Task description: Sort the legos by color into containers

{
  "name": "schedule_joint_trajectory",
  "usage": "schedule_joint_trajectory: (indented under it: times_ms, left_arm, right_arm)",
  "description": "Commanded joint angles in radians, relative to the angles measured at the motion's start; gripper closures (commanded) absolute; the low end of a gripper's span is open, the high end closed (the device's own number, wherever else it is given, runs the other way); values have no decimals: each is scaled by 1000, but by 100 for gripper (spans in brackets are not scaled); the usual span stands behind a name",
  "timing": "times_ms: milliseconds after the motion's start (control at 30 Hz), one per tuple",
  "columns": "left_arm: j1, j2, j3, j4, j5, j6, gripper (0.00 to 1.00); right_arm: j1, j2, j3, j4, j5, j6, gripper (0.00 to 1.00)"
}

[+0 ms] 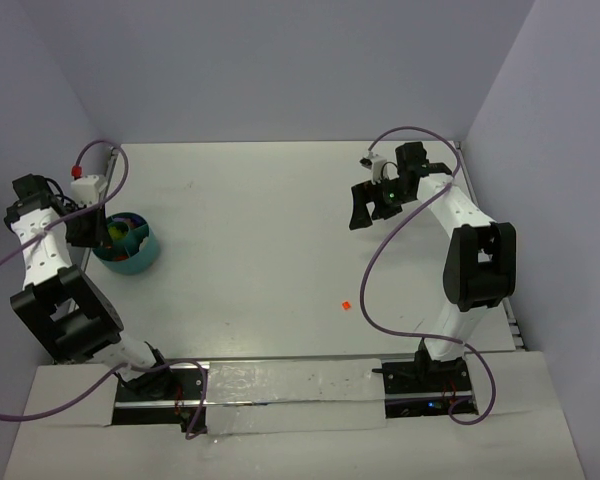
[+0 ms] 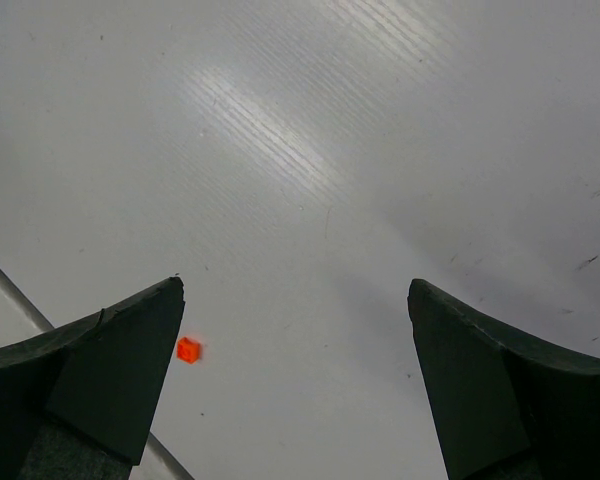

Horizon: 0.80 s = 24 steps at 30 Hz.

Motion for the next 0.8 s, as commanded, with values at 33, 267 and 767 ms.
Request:
schedule_joint_trajectory:
  times_ms: [33,267,767]
  left_arm:
    - [-9,15,33,41,-17,-18,66]
    - [-10,-12,-5,28,-33,19,68]
    - [-6,-120,84,-102,203,136,9]
  right_arm:
    - [10,8,47,-9,6,-18,0]
    - [10,8,46,-9,3,-19,0]
    - [9,-16,28,-8,4,-20,0]
